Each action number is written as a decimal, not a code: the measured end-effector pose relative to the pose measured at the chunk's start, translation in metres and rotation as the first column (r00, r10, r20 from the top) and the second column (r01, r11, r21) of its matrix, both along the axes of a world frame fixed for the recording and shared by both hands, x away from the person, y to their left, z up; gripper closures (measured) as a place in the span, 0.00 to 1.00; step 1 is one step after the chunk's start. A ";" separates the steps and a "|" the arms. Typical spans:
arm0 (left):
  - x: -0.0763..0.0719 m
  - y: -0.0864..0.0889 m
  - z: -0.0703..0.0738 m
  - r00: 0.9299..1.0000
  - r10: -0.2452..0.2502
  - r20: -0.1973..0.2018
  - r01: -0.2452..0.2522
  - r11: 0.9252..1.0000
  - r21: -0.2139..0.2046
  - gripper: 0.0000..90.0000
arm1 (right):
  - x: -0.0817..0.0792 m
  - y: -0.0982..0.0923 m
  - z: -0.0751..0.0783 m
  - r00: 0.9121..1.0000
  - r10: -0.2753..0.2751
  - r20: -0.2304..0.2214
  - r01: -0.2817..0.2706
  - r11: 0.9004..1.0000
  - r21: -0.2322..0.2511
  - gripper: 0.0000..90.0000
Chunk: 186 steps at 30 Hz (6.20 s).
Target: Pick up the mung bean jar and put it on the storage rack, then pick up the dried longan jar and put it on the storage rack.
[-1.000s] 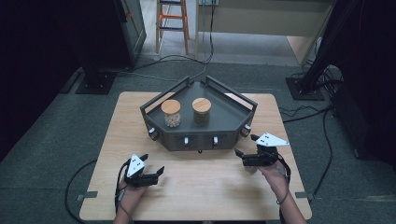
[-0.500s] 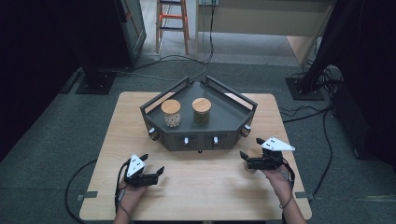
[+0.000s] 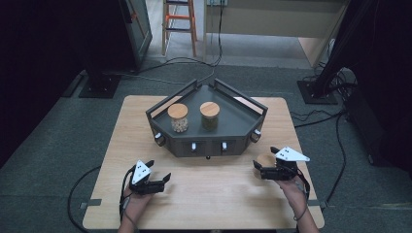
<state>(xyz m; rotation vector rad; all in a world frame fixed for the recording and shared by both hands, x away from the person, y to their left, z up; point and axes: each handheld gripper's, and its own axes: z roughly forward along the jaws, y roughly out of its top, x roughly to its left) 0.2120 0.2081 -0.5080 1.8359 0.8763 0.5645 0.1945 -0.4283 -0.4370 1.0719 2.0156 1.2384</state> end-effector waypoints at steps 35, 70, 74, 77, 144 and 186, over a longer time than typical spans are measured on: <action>-0.001 0.000 0.000 1.000 0.002 -0.002 -0.002 1.000 0.003 0.13 | -0.006 -0.001 -0.032 0.996 -0.059 -0.066 0.060 0.998 0.014 0.08; 0.000 -0.001 0.001 1.000 0.002 -0.009 -0.002 1.000 0.002 0.13 | 0.002 0.002 -0.042 0.987 -0.085 -0.133 0.090 0.996 0.026 0.03; 0.000 -0.001 0.001 1.000 0.003 -0.009 -0.003 1.000 0.002 0.13 | 0.004 0.006 -0.041 0.985 -0.088 -0.145 0.090 0.996 0.003 0.02; 0.000 -0.001 0.001 1.000 0.003 -0.009 -0.003 1.000 0.002 0.13 | 0.005 0.010 -0.041 0.983 -0.104 -0.152 0.103 0.995 -0.012 0.06; 0.001 -0.002 0.003 1.000 0.008 -0.021 -0.008 1.000 0.010 0.13 | 0.004 0.022 -0.002 0.990 -0.091 -0.108 0.092 0.996 0.010 0.28; 0.001 -0.002 0.003 1.000 -0.002 -0.015 0.003 1.000 0.018 0.13 | 0.011 0.030 0.036 0.992 -0.079 -0.100 0.075 0.997 -0.036 0.28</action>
